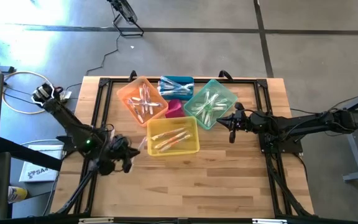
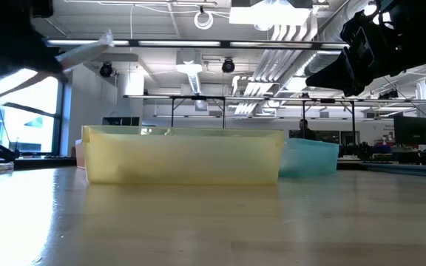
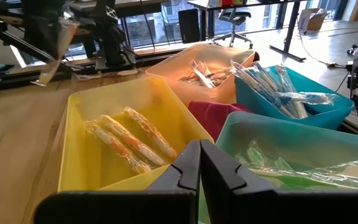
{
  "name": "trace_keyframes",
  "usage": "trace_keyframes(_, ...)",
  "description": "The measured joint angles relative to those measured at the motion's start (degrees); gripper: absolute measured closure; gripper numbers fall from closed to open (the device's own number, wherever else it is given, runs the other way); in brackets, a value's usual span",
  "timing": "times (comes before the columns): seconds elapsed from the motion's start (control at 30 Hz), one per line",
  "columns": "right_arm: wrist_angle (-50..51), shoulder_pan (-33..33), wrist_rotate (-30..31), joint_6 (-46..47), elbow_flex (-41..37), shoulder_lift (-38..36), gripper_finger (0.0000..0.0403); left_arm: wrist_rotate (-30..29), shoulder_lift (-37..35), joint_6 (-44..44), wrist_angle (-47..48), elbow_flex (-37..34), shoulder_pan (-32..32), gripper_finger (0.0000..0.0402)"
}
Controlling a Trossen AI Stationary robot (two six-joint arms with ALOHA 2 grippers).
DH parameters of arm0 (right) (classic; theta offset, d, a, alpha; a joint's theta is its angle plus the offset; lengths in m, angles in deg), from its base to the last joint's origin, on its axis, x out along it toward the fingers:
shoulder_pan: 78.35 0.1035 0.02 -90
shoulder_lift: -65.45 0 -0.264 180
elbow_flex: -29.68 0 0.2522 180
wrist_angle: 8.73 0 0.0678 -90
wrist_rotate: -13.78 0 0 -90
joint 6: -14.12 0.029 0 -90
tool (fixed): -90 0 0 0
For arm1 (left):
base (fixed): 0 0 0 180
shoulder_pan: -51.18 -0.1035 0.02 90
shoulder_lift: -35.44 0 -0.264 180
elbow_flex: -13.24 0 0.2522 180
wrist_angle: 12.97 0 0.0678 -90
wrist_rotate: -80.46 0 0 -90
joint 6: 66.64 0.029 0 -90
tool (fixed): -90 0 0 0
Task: Pick & Place Toothbrushes
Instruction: Put the orange toothbrush into the yellow bin
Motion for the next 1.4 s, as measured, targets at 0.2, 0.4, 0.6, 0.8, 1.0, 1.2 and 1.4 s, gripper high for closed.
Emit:
trace_keyframes(0.2, 0.0, 0.0, 0.0, 0.0, 0.0, 0.0, 0.0399, 8.2, 0.0, 15.3, -6.5, 0.0, -11.3, 0.0388)
trace_keyframes(0.4, 0.0, 0.0, 0.0, 0.0, 0.0, 0.0, 0.0399, 16.8, 0.0, 30.7, -16.2, 0.0, -21.9, 0.0388)
trace_keyframes(0.6, 0.0, 0.0, 0.0, 0.0, 0.0, 0.0, 0.0399, 25.8, 0.0, 41.2, -23.6, 0.0, -31.0, 0.0388)
trace_keyframes(0.8, 0.0, 0.0, 0.0, 0.0, 0.0, 0.0, 0.0399, 31.7, 0.7, 46.3, -28.9, 0.0, -38.3, 0.0388)
trace_keyframes(1.0, 0.0, 0.0, 0.0, 0.0, 0.0, 0.0, 0.0399, 35.6, 3.9, 49.3, -33.3, 0.1, -42.3, 0.0388)
trace_keyframes(1.2, 0.0, 0.0, 0.0, 0.0, 0.0, 0.0, 0.0399, 35.6, 8.7, 49.6, -34.9, 0.1, -43.7, 0.0388)
trace_keyframes(1.4, 0.0, 0.0, 0.0, 0.0, 0.0, 0.0, 0.0399, 35.6, 12.5, 49.5, -36.3, 0.2, -43.6, 0.0388)
